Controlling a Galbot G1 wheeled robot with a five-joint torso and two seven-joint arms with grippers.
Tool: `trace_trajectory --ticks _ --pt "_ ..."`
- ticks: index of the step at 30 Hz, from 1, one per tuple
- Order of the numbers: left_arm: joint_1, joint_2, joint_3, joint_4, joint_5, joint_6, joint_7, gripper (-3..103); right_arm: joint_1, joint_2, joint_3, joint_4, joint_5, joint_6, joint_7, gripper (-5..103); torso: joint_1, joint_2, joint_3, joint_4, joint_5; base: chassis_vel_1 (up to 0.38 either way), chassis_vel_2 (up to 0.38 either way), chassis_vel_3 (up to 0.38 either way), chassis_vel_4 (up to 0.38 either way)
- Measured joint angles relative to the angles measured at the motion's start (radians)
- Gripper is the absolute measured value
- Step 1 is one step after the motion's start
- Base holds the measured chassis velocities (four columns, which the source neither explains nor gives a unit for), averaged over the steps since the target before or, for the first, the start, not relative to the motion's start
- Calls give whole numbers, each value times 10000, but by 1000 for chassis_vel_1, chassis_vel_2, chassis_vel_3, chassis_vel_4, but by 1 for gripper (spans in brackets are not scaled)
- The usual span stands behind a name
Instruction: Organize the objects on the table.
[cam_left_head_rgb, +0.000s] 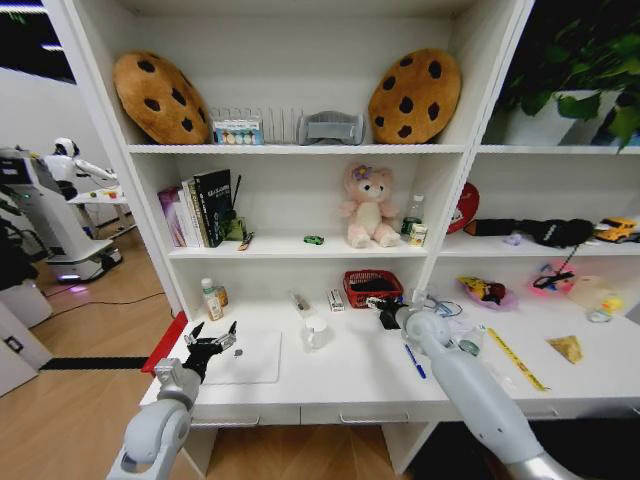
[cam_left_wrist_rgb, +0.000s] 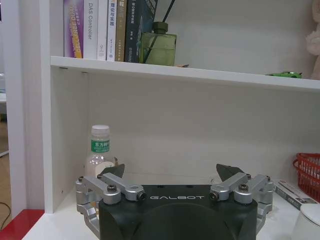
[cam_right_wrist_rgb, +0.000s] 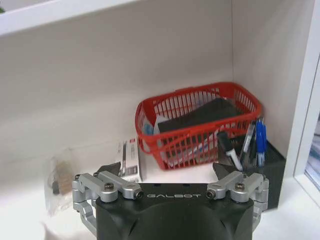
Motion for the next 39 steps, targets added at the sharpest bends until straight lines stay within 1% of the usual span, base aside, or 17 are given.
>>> trace_trajectory --ticks 1,2,4,5,6,9,13,15,16,17,18,20,31,34,35,38,39 --pt "0 0 0 0 1 0 0 100 -272 -12 -43 363 68 -29 449 100 0 0 0 0 0 0 0 0 0" --pt "0 0 0 0 1 0 0 100 -272 -12 -43 363 68 -29 449 100 0 0 0 0 0 0 0 0 0" --pt "0 0 0 0 0 0 0 100 -715 -39 9 806 265 -176 1077 100 0 0 0 0 0 0 0 0 0" --pt "0 0 0 0 0 0 0 100 -715 -39 9 806 265 -176 1077 100 0 0 0 0 0 0 0 0 0" --pt "0 0 0 0 1 -1 0 100 -1003 -65 114 1051 358 -275 1366 100 0 0 0 0 1 0 0 0 0" --pt "0 0 0 0 0 -1 0 100 -1694 -152 400 1629 413 -444 1808 100 0 0 0 -2 1 0 0 0 0" --pt "0 0 0 0 0 0 0 100 -2205 -227 602 2115 482 -573 2153 100 0 0 0 -1 0 0 0 0 0" --pt "0 0 -1 0 1 -1 0 100 -2532 -272 691 2457 693 -714 2494 100 -1 0 0 0 1 0 0 0 0" --pt "0 0 0 0 1 0 0 100 -2831 -305 833 2715 840 -929 2609 100 0 0 0 0 1 0 0 0 0" --pt "0 0 -1 0 0 -1 0 100 -3108 -339 986 2867 883 -1126 2617 100 0 0 0 1 -1 0 0 0 0" --pt "0 0 -1 0 0 -1 0 100 -3108 -339 986 2867 883 -1126 2617 100 0 0 0 1 -1 0 0 0 0" --pt "0 0 -1 0 1 0 0 100 -3744 -382 1369 3144 912 -1490 2518 100 -1 0 0 -2 1 0 0 0 0" --pt "0 0 0 0 0 0 0 100 -5213 -351 2355 3969 813 -1590 2371 100 -1 0 0 -1 0 0 0 0 0" --pt "0 0 0 0 0 0 0 100 -5547 -201 2787 3818 326 -1591 2166 100 -1 0 1 -2 1 0 0 0 0" --pt "0 0 0 0 0 0 0 100 -5547 -201 2787 3818 326 -1591 2166 100 -1 0 1 -2 1 0 0 0 0" --pt "0 0 0 0 0 0 0 100 -5628 -37 3191 3499 -551 -1571 1787 100 -1 0 1 -1 2 0 0 0 0" --pt "0 0 0 0 0 0 0 100 -5628 -37 3191 3499 -551 -1571 1787 100 -1 0 1 -1 2 0 0 0 0"
